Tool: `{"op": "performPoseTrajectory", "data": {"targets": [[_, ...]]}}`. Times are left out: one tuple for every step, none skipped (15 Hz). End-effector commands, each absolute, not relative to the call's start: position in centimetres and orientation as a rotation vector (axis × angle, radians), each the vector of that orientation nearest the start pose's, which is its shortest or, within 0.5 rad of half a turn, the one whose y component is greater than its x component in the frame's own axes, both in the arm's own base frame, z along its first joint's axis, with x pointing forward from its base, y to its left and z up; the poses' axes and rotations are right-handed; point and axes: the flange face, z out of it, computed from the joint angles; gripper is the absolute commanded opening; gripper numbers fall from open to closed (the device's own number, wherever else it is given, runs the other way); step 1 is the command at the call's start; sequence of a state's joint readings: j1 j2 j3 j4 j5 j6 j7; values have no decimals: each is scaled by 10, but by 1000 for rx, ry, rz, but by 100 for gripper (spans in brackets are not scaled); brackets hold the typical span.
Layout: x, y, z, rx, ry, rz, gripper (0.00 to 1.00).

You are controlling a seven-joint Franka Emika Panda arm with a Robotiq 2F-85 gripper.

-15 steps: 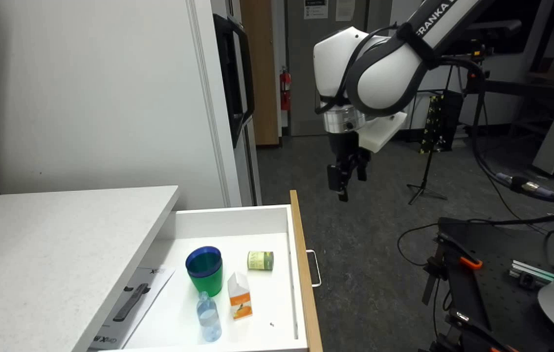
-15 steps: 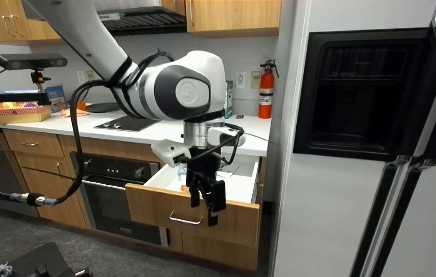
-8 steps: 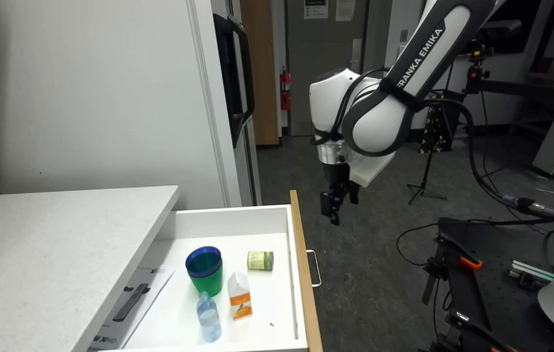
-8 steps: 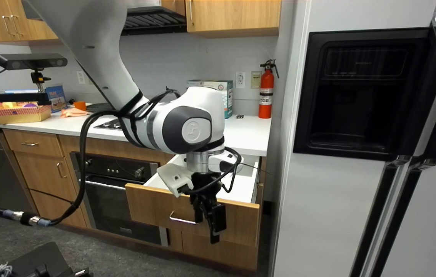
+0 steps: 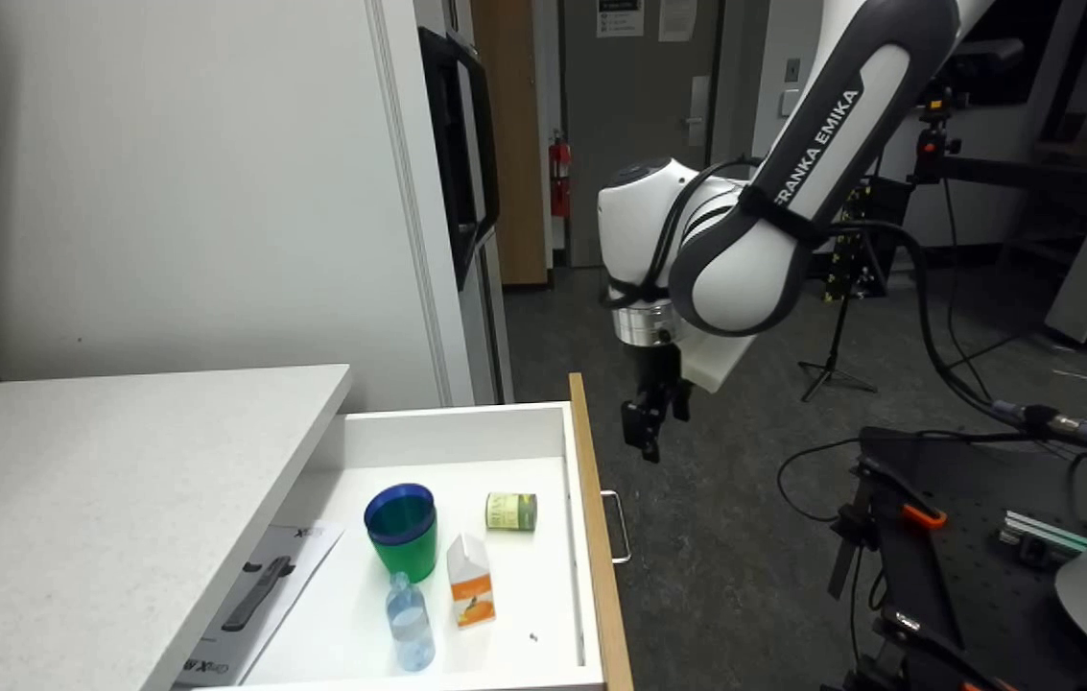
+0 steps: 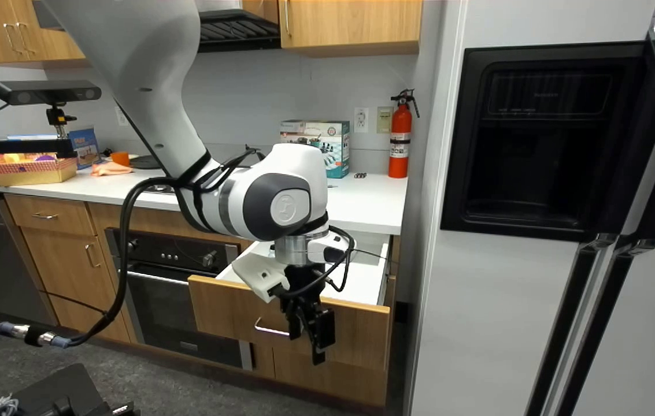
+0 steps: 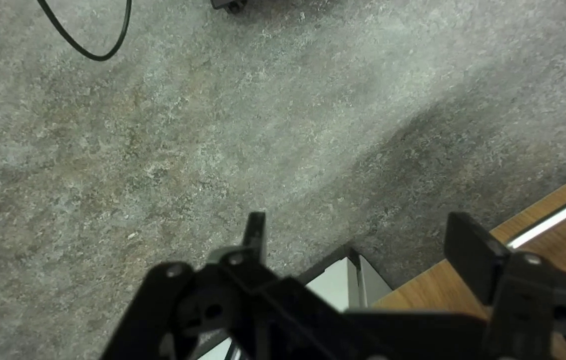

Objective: Close the drawer on the right

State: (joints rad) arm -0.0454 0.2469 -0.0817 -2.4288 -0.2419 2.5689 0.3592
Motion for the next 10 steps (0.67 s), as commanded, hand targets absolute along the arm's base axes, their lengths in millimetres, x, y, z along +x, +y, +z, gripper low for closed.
{"op": "performPoseTrajectory", "data": {"targets": [[473, -59, 206, -3264, 353, 100, 58], [472, -60, 207, -3261, 327, 108, 51], [471, -61, 208, -3261, 283, 118, 42], [469, -60, 211, -3253, 230, 123, 35], [468, -59, 214, -3248, 159, 127, 27], [466, -58, 218, -3244, 88, 116, 20], [464, -56, 220, -3236, 10, 113, 11], [463, -55, 222, -3226, -45, 111, 5], [462, -53, 225, -3214, -82, 108, 0], [462, -51, 226, -3209, -104, 116, 0]]}}
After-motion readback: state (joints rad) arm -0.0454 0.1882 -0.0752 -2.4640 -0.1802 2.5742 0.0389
